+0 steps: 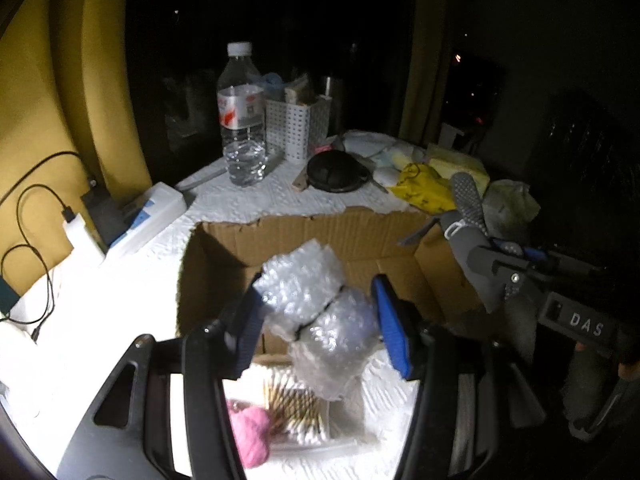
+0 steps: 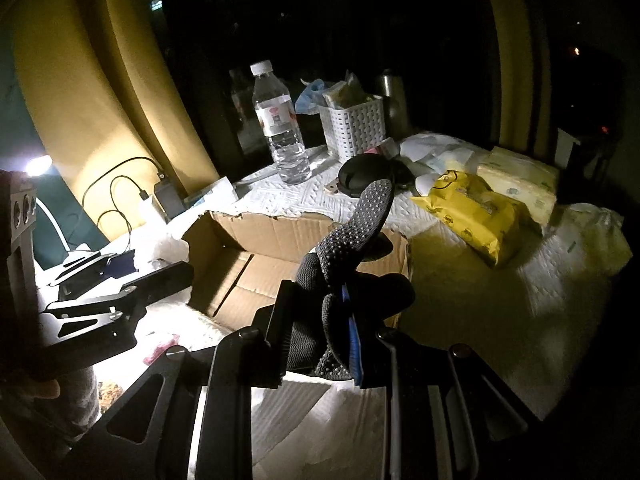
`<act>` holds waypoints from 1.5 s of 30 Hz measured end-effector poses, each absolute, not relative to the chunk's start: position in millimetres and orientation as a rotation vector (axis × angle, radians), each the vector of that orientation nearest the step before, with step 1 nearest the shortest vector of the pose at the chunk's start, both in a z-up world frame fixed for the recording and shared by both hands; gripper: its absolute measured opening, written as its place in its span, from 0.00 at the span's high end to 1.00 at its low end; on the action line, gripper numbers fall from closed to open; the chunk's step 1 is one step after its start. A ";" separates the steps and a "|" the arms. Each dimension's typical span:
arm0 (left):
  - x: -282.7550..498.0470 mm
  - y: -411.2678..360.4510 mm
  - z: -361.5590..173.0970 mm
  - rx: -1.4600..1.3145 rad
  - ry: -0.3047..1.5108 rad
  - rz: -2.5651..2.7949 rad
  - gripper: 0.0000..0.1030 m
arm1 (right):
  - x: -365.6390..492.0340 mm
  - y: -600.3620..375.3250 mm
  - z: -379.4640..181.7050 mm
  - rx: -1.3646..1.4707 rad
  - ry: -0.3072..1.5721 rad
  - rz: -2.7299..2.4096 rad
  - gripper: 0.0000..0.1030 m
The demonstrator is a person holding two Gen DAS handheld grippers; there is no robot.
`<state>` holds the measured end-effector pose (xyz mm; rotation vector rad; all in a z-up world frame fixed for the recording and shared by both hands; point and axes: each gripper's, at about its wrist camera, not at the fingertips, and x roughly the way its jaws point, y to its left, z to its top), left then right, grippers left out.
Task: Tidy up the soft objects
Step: 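Carry bubble wrap and gloves into the box with both grippers, then open both grippers to drop bubble wrap and gloves in the box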
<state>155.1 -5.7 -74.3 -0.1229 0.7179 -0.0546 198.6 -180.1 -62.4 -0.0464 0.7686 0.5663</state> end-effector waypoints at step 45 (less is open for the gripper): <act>176.2 -9.2 -94.6 -0.168 0.780 -0.081 0.25 | 217.8 -172.2 -83.5 -0.007 0.818 0.598 0.60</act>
